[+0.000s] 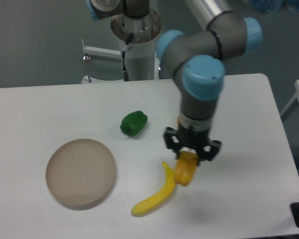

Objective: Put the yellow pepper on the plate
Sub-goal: 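Move the gripper with the yellow pepper over the beige plate, then lower the yellow pepper onto the plate and open the gripper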

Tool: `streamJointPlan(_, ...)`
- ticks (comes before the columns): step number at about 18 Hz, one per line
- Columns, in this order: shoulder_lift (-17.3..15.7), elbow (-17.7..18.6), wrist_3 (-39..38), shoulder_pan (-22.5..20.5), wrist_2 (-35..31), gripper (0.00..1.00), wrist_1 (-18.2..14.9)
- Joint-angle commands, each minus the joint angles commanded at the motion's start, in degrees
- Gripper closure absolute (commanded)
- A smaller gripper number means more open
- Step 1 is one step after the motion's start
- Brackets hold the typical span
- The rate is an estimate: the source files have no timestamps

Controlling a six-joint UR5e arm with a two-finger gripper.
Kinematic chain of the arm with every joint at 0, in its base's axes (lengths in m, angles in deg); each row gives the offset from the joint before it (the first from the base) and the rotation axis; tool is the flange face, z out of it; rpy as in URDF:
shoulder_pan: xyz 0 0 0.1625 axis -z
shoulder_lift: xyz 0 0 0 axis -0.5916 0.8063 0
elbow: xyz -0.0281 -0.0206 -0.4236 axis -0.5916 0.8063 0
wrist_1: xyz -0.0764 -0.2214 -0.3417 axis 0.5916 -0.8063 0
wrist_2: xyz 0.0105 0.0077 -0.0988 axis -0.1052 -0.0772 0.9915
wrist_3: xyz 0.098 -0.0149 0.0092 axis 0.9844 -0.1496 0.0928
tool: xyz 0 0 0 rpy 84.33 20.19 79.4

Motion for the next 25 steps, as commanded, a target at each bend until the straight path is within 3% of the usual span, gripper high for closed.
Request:
streamJointPlan(6,0.4,4.6,-12.5,8.8,1.6,0.49,0.7)
streamJointPlan(9,0.0,7.6,-14.2,11.5,1.6,0.49,3.4)
streamJointPlan(12,0.0,12.6,-14.4,13.3,1.1,0.44,9.1)
streamJointPlan(15,-0.1,15.3,-13.7,14.0,1.1,0.44,11.9)
streamJointPlan(18,-0.1,16.3,-12.7,14.5,1.1,0.44,12.6)
streamJointPlan(21,0.0,16.6,-6.0,15.5,1.1,0.45,12.8)
streamJointPlan(25,0.7,16.6,-5.5,15.9,1.1,0.45,14.1)
